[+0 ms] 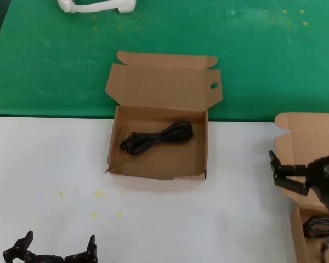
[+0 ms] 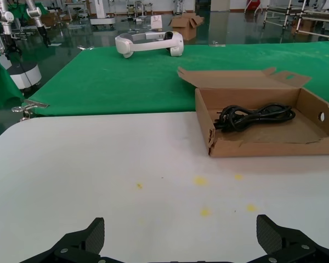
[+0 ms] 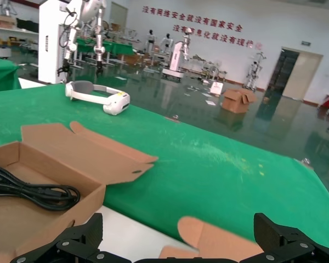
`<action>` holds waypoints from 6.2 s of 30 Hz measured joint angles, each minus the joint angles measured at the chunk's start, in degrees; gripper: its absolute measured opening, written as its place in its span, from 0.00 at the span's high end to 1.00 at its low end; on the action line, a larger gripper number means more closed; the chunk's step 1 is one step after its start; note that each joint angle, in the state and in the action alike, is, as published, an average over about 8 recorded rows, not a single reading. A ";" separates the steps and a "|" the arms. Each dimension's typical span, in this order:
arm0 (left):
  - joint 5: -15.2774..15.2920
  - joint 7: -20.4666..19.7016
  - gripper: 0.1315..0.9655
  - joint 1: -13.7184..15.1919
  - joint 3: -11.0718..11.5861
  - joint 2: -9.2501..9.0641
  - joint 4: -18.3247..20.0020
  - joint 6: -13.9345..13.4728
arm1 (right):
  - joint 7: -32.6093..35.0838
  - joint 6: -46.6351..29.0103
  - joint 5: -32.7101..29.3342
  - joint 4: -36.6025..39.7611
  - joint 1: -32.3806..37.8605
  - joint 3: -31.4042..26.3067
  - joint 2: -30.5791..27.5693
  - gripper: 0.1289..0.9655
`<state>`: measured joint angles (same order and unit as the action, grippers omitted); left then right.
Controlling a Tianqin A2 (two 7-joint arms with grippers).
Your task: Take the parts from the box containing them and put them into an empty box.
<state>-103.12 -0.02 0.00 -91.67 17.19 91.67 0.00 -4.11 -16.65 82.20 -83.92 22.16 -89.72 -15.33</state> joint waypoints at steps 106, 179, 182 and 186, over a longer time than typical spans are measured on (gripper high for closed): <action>-0.01 0.02 0.00 0.00 0.00 0.00 0.00 0.00 | 3.84 15.55 19.54 -7.24 -20.69 -1.83 -1.73 0.00; -0.01 0.02 0.00 0.00 0.00 0.00 0.00 0.00 | 3.84 15.55 19.54 -7.24 -20.69 -1.83 -1.73 0.00; -0.01 0.02 0.00 0.00 0.00 0.00 0.00 0.00 | 3.84 15.55 19.54 -7.24 -20.69 -1.83 -1.73 0.00; -0.01 0.02 0.00 0.00 0.00 0.00 0.00 0.00 | 3.84 15.55 19.54 -7.24 -20.69 -1.83 -1.73 0.00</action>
<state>-103.13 0.00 0.00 -91.67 17.19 91.67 0.00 -0.27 -1.10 101.75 -91.16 1.47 -91.54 -17.07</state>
